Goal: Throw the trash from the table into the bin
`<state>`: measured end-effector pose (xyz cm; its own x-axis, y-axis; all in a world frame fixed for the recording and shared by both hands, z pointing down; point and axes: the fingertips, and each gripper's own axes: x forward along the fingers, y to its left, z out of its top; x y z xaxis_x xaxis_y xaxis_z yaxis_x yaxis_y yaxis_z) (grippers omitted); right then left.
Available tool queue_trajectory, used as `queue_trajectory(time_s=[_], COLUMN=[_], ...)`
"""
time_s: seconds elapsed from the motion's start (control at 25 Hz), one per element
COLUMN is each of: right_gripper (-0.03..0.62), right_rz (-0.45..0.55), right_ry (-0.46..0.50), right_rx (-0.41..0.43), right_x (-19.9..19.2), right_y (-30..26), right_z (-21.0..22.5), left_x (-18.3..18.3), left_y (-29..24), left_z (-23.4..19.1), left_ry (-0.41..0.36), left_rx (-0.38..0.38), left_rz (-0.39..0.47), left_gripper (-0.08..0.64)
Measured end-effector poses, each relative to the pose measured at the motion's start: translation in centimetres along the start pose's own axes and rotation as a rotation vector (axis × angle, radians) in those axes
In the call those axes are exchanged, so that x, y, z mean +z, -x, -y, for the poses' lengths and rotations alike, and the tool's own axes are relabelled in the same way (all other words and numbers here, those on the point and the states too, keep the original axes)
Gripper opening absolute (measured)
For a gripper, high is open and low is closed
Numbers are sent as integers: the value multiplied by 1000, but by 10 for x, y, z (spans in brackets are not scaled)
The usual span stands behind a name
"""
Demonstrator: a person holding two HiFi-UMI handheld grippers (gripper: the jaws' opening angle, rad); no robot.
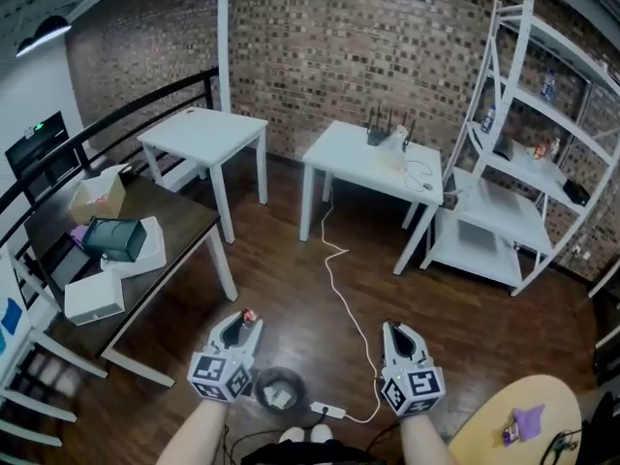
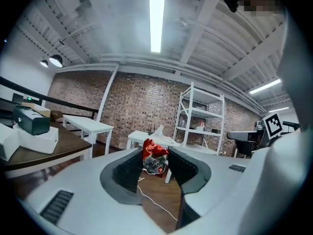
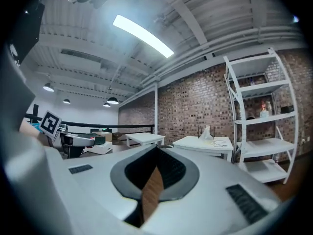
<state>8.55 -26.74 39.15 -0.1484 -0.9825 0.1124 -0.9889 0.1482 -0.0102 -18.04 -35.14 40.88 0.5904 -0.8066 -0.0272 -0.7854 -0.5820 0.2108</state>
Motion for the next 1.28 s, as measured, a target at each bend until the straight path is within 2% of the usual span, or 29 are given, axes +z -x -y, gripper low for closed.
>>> queue_trajectory(time_s=[0.16, 0.32, 0.92, 1.16, 1.28], right_gripper=[5, 5, 5, 5, 5], right_rz=[-39, -134, -448, -583, -626], right_ry=[-26, -53, -137, -149, -150], right_rx=[85, 140, 138, 174, 193], right_x=[-17, -55, -218, -278, -296], right_y=[-32, -37, -31, -13, -6], right_z=[-7, -20, -11, -29, -35], left_x=[-17, -55, -260, -336, -363], left_y=[11, 33, 49, 53, 52], left_z=[-17, -26, -37, -45, -46], left_ry=[4, 42, 216, 308, 327], left_rx=[73, 139, 234, 283, 301], left_rz=[-34, -116, -440, -508, -545], left_gripper=[161, 161, 163, 164, 170])
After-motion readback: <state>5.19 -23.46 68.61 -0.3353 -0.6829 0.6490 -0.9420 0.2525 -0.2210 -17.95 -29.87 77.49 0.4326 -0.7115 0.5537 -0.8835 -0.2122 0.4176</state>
